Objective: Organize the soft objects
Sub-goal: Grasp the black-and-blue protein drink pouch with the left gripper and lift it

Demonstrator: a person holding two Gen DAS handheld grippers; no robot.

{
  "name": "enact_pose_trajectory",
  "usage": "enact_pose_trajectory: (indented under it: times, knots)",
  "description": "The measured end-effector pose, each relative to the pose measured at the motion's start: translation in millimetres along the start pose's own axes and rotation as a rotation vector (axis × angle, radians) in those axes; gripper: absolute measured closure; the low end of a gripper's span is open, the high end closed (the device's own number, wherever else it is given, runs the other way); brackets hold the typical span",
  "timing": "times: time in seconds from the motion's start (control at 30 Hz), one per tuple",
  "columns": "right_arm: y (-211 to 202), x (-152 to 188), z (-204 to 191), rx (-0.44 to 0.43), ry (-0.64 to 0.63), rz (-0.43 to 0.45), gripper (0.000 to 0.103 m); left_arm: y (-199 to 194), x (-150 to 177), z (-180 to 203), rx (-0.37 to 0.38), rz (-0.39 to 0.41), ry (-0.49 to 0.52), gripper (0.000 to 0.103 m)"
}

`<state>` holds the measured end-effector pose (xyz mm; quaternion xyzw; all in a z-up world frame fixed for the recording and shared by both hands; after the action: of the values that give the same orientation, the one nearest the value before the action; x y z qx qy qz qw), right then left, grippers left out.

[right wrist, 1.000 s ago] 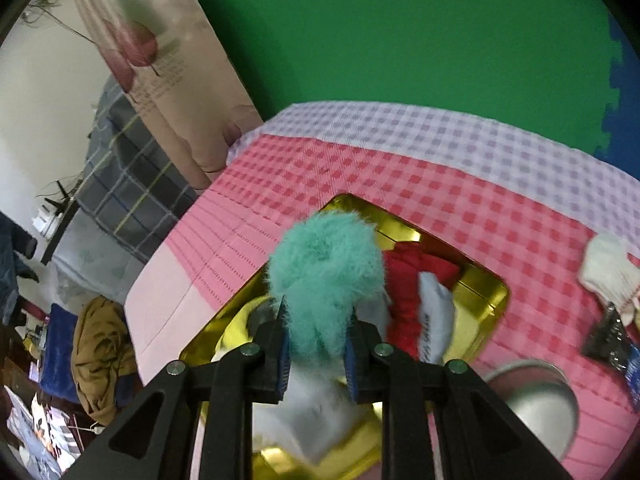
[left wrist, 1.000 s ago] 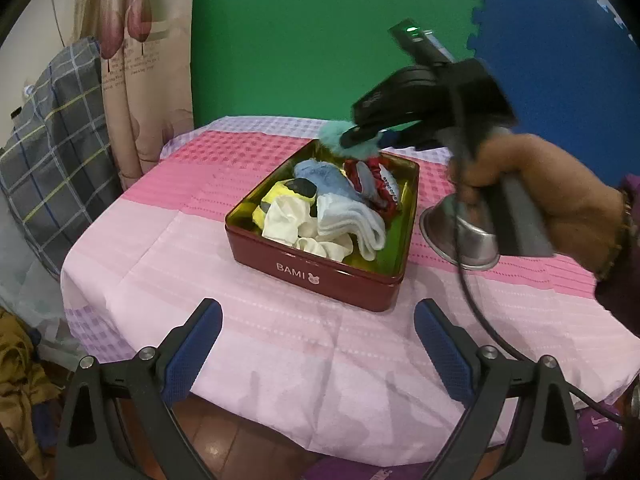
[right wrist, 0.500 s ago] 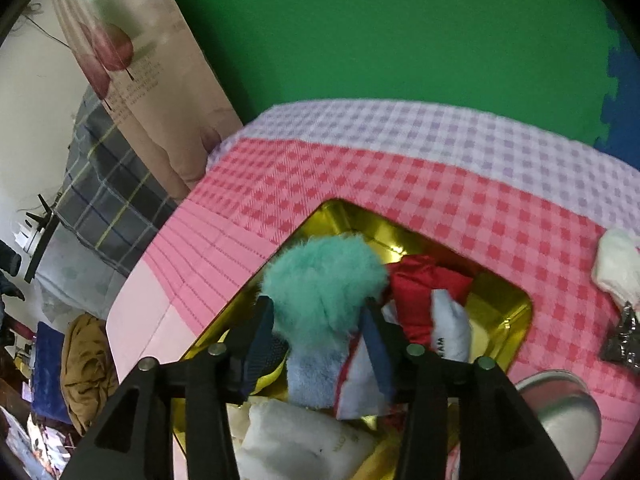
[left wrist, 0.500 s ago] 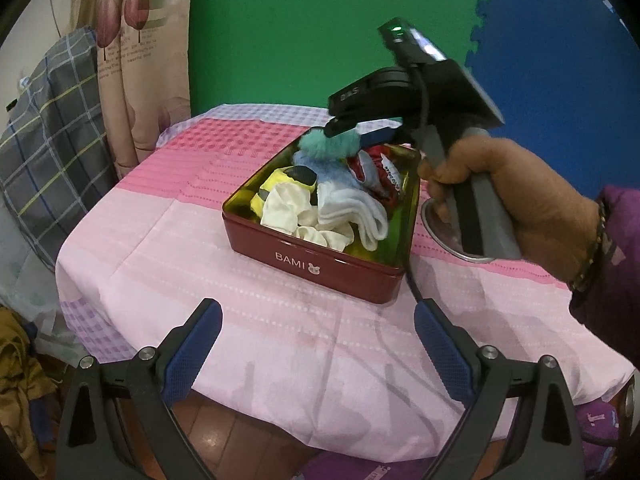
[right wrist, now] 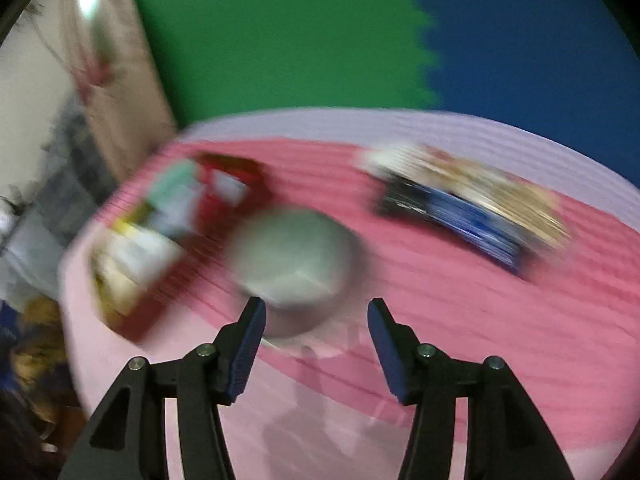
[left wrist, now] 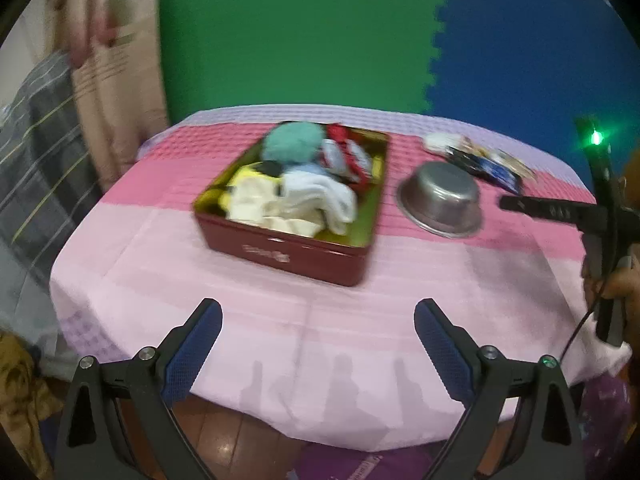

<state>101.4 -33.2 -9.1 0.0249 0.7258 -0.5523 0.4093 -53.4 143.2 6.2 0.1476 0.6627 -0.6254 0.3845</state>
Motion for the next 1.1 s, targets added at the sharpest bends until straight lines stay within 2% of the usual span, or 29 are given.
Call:
enact_pose_trajectory:
  times: [0.03,0.07,0.2,0.23,0.3,0.43,0.53,0.57,0.6,0.67,0.77,0.83,0.9,0.97,1.0,1.07,1.1]
  knots:
    - [-6,20,32,0.093,-0.012,-0.03,0.049,0,2,9,0.017,0.0,0.032,0.008]
    - [-10,34,56,0.149,-0.015,-0.054,0.049,-1,4,17,0.029,0.002,0.055,0.008]
    - [-32,78,137,0.331,-0.004,-0.114,0.049,-5,3,64,0.129,0.015,0.223,0.008]
    - [-35,85,150,0.361,-0.006,-0.126,0.049,-6,0,78,0.163,0.02,0.276,0.008]
    - [-46,94,177,0.376,0.038,-0.089,0.049,-11,-10,115,0.273,0.033,0.412,0.008]
    - [-51,101,197,0.308,0.167,-0.036,0.046,-12,-39,173,0.405,0.094,0.691,0.008]
    - [-48,99,192,0.287,0.151,-0.039,0.035,2,-62,223,0.518,0.095,0.917,0.007]
    - [-49,101,191,0.281,0.144,-0.041,0.032,10,-68,234,0.529,0.088,0.966,0.008]
    - [-48,101,188,0.283,0.138,-0.042,0.031,19,-73,245,0.538,0.075,1.013,0.008]
    - [-51,106,189,0.28,0.141,-0.036,0.031,47,-82,268,0.583,-0.024,1.113,0.008]
    - [-54,109,190,0.264,0.157,-0.012,0.031,84,-95,294,0.61,-0.127,1.177,0.011]
    - [-54,108,190,0.258,0.161,-0.006,0.031,107,-106,304,0.603,-0.152,1.197,0.026]
    - [-56,109,190,0.252,0.165,-0.005,0.031,129,-105,306,0.6,-0.2,1.224,0.03]
    - [-57,109,191,0.242,0.172,0.001,0.031,154,-101,306,0.585,-0.232,1.283,0.042]
    - [-56,109,191,0.237,0.175,0.003,0.031,167,-101,306,0.564,-0.23,1.314,0.051]
    - [-57,109,191,0.226,0.182,0.008,0.031,186,-100,304,0.555,-0.259,1.337,0.056]
    - [-57,109,191,0.223,0.183,0.008,0.031,193,-100,303,0.56,-0.277,1.34,0.063]
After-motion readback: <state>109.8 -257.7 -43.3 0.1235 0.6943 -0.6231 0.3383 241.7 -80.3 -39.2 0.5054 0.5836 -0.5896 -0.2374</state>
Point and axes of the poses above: each gripper's, at about its wrist camera, not at the fingertips, and y roughly the way its jaws point, z to its right, x to its underside, the point moved 10 cm from there along y, roughly the way its jaws point, and after that the axes turned 7 degrees about -y, right-handed, at the moved point
